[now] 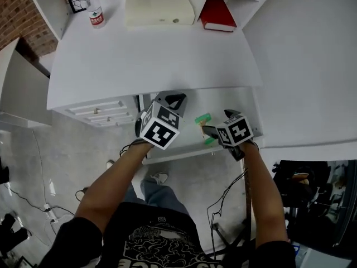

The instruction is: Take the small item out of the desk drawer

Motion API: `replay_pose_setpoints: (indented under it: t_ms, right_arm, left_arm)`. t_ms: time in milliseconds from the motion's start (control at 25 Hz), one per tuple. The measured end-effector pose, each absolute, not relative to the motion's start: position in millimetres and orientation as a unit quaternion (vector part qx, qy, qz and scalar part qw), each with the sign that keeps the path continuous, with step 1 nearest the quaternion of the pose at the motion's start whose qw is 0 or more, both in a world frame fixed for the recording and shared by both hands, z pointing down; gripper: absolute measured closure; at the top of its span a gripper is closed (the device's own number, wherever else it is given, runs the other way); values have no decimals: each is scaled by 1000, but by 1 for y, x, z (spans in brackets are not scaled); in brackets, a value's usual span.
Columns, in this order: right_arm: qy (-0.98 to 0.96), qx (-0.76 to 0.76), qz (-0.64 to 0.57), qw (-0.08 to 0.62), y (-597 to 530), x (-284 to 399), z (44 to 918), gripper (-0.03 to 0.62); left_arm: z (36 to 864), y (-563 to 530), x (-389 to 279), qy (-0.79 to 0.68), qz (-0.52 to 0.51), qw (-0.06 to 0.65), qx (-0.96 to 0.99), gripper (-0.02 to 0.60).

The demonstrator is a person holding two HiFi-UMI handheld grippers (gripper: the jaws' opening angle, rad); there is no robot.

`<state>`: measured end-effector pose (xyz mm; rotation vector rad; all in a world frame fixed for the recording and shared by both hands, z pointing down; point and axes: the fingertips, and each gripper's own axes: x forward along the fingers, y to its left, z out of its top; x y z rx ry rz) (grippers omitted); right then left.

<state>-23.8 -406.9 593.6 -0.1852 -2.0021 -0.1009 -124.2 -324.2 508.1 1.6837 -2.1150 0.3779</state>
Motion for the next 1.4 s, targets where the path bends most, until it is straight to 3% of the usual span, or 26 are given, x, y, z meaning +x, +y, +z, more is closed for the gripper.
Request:
replay_pose_setpoints:
  t_ms: [600, 1400]
  right_arm:
    - [-787, -71, -25, 612, -416, -24, 686, 118]
    - [-748, -45, -2, 662, -428, -29, 729, 103]
  left_arm:
    - [558, -314, -131, -759, 128, 230, 596, 572]
    - [586, -302, -138, -767, 127, 253, 576, 572]
